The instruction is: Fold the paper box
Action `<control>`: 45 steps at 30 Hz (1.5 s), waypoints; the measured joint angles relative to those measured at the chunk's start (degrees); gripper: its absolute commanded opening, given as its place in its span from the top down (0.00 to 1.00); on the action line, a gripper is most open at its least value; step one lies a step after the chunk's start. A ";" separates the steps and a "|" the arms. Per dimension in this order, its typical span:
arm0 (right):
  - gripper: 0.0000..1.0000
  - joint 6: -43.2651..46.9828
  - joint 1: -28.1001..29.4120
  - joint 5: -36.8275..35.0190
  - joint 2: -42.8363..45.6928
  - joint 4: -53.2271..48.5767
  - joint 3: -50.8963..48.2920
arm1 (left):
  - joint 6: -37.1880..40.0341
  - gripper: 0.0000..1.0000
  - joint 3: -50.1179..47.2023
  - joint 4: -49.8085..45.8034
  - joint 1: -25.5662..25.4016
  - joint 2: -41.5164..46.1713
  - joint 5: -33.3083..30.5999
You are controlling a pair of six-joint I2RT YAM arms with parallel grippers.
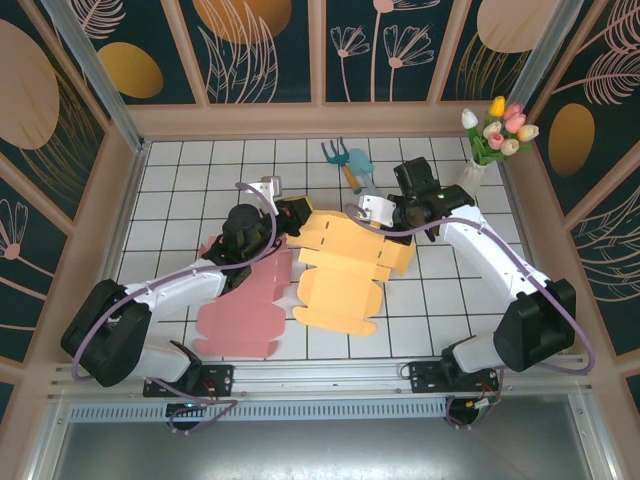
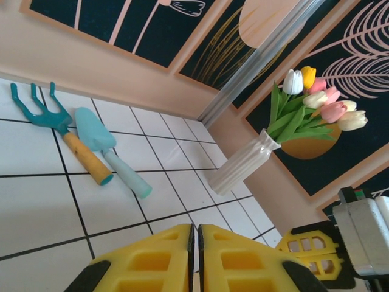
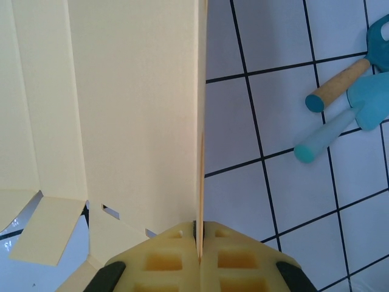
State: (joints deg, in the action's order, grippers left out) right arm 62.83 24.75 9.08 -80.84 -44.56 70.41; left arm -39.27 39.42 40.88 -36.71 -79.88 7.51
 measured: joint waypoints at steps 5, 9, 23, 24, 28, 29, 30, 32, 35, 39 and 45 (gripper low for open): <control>1.00 0.26 0.00 -1.05 0.00 1.49 -0.04 | -2.25 0.90 0.72 0.02 -0.07 -0.92 2.84; 1.00 0.35 0.00 -2.21 0.02 3.23 -0.76 | -3.74 0.92 1.22 0.50 -0.61 -3.17 4.50; 1.00 0.83 -0.11 -3.74 1.38 9.75 -5.92 | -5.22 0.93 4.94 2.27 -3.43 -10.84 6.21; 1.00 1.14 -0.02 -4.31 1.64 10.91 -7.02 | -5.25 0.93 5.07 2.45 -3.43 -11.43 6.16; 1.00 2.93 1.14 -7.04 2.08 16.24 -12.46 | -5.22 0.95 5.18 2.67 -3.43 -14.62 5.33; 1.00 3.37 1.55 -7.69 2.08 17.55 -13.81 | -5.22 0.95 5.18 2.64 -3.43 -15.54 5.07; 1.00 4.02 1.86 -8.15 2.10 18.86 -14.93 | -5.22 0.96 5.18 2.67 -3.43 -16.31 4.87; 1.00 4.90 2.38 -9.64 2.34 22.25 -17.46 | -5.25 0.97 5.18 2.78 -3.43 -17.90 4.46; 1.00 6.97 2.91 -12.46 2.93 27.65 -21.00 | -5.62 0.98 5.16 3.63 -3.43 -20.15 4.39; 1.00 9.33 3.87 -16.28 3.23 33.92 -24.65 | -6.12 0.99 4.35 5.14 -3.43 -21.33 4.44; 1.00 12.35 5.68 -21.14 3.21 44.15 -29.18 | -6.64 1.00 1.81 7.30 -3.48 -21.03 3.78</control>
State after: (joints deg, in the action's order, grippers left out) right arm 75.18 30.44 -12.05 -77.62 -0.40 41.23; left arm -45.91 41.23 48.18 -40.18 -100.90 11.29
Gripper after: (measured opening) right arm 0.068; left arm 0.059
